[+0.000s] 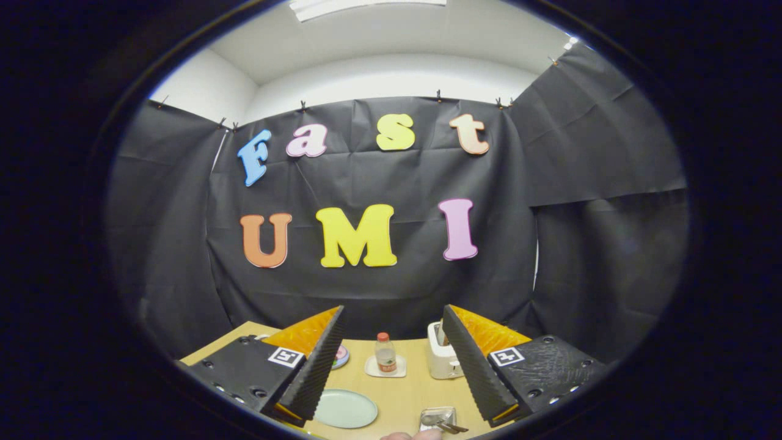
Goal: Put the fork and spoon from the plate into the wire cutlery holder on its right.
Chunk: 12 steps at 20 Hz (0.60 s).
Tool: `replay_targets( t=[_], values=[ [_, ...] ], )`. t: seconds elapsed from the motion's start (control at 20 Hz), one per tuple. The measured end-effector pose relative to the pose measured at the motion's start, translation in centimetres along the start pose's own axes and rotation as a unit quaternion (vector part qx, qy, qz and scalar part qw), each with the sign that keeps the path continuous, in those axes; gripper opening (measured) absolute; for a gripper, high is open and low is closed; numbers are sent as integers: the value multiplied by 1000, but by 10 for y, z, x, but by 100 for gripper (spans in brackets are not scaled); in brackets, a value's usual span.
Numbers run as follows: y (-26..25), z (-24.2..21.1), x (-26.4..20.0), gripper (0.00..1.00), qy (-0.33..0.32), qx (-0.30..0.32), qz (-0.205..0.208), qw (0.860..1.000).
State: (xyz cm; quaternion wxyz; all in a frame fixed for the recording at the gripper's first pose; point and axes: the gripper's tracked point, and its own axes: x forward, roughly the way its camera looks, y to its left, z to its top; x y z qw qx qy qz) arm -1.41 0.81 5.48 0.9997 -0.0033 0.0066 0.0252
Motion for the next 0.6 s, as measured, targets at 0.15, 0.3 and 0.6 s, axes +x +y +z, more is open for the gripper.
replay_targets(
  t=[0.15,0.3,0.6],
  values=[
    [2,4,1,95,-3,5,2,1000],
    [4,10,1,95,-10,2,3,1000],
    [12,15,1,95,-22,3,13,1000]
  ],
)
